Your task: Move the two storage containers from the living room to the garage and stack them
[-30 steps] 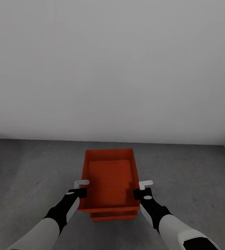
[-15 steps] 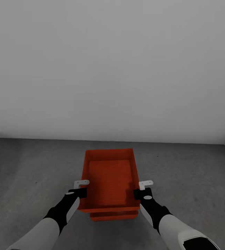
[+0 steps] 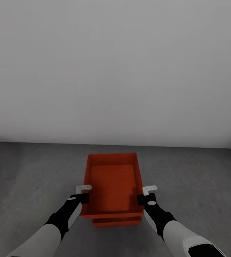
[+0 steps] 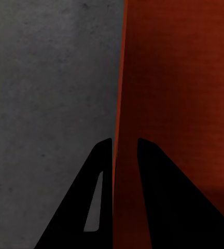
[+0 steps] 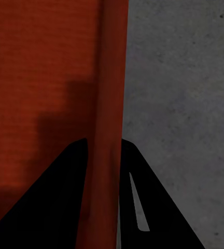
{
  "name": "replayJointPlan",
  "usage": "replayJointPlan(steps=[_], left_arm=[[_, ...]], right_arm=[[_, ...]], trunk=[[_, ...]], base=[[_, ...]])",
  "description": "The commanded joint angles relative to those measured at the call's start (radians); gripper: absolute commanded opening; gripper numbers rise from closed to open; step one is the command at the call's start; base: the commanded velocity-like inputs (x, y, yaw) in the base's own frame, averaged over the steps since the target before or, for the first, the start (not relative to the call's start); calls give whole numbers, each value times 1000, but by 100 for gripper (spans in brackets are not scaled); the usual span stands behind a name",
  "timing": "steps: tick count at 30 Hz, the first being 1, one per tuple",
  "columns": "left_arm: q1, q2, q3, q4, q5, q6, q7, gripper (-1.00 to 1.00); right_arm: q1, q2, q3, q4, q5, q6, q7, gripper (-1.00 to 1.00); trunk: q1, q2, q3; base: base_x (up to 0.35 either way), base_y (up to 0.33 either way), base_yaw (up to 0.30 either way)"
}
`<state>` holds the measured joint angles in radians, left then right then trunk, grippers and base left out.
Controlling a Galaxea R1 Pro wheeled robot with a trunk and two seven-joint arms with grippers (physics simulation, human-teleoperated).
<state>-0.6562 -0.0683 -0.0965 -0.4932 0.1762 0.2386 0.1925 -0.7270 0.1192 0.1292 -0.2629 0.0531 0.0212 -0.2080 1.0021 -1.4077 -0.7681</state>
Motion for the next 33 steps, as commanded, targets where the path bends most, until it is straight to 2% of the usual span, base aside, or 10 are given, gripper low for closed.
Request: replayJointPlan(steps=[1, 33], left_arm=[[-1, 2, 2, -31, -5, -33, 15, -100], [-1, 2, 2, -31, -7, -33, 18, -100]], right_arm=[[0, -1, -17, 4, 1, 2, -51, -100], [0, -1, -17, 4, 1, 2, -51, -100]], trunk=[[0, 0, -1], [0, 0, -1]], base=[[0, 0, 0], [0, -11, 0]])
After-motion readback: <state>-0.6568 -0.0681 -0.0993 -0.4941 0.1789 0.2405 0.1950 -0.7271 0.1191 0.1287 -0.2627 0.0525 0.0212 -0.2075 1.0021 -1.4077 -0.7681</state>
